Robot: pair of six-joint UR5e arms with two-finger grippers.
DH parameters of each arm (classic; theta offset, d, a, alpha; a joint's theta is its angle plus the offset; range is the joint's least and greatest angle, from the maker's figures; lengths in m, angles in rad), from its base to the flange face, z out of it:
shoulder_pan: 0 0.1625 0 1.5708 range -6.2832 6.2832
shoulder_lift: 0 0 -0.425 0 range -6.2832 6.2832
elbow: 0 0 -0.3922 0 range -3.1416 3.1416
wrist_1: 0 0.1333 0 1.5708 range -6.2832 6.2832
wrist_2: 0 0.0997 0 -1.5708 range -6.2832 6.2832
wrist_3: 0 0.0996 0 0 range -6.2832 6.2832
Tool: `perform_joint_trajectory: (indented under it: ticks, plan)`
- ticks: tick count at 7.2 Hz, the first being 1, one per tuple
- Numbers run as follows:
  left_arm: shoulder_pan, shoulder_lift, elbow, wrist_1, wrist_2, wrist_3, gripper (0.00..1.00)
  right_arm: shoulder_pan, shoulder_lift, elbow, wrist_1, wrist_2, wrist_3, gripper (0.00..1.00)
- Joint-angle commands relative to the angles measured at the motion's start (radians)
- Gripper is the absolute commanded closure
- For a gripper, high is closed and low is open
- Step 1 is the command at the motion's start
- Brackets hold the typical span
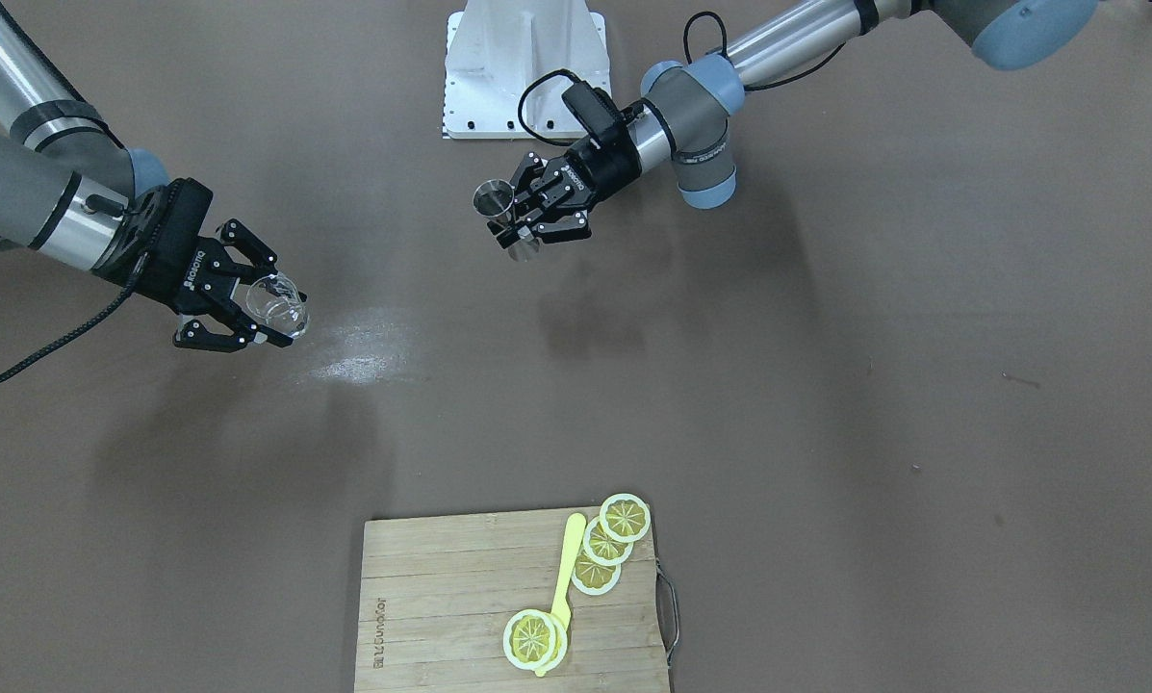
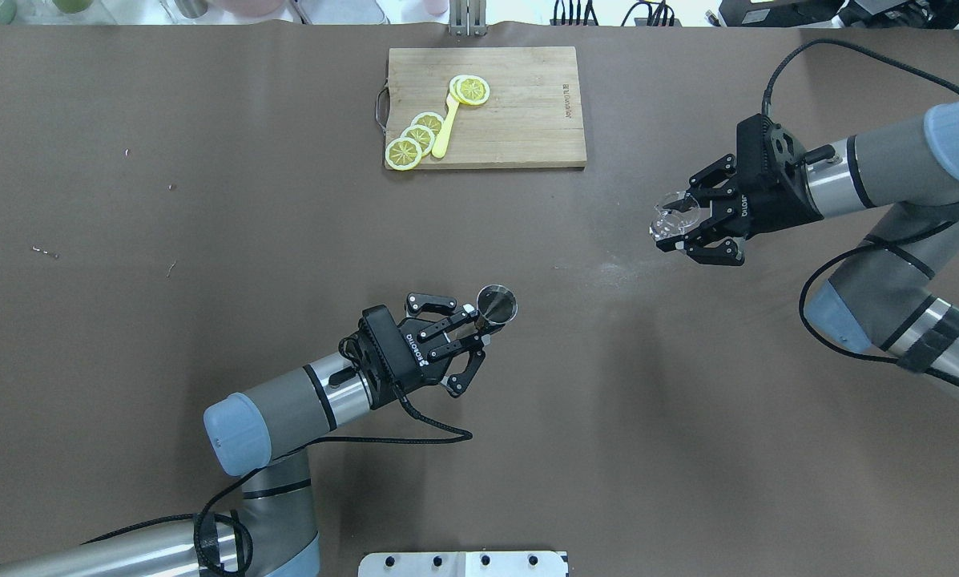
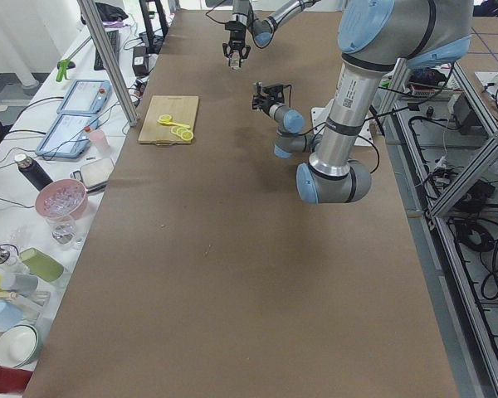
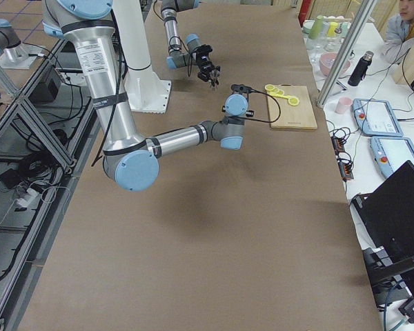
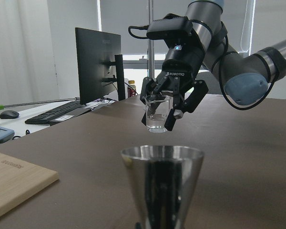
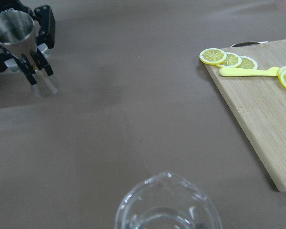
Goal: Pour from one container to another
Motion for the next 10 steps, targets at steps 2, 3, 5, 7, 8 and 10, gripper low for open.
perform_joint_trajectory:
  ticks: [2, 3, 5, 7, 8, 10]
  plan:
    - [-0.028, -0.001, -0.004, -0.003, 0.005, 0.038, 1.00, -0.040, -0.004, 0.237, -0.306, -0.066, -0.060, 1.00]
    - [-0.029, -0.001, -0.002, -0.005, 0.005, 0.038, 1.00, -0.064, -0.010, 0.320, -0.424, -0.083, -0.163, 1.00]
    - [-0.029, -0.001, -0.001, -0.002, 0.007, 0.038, 1.00, -0.119, -0.004, 0.398, -0.549, -0.104, -0.291, 1.00]
    - [-0.029, -0.001, 0.002, -0.002, 0.007, 0.038, 1.00, -0.157, 0.022, 0.419, -0.648, -0.105, -0.438, 1.00]
    - [-0.029, -0.001, 0.002, 0.000, 0.007, 0.040, 1.00, -0.157, 0.055, 0.421, -0.734, -0.092, -0.516, 1.00]
    - [-0.028, -0.002, 0.002, 0.003, 0.009, 0.040, 1.00, -0.160, 0.104, 0.413, -0.831, -0.088, -0.551, 1.00]
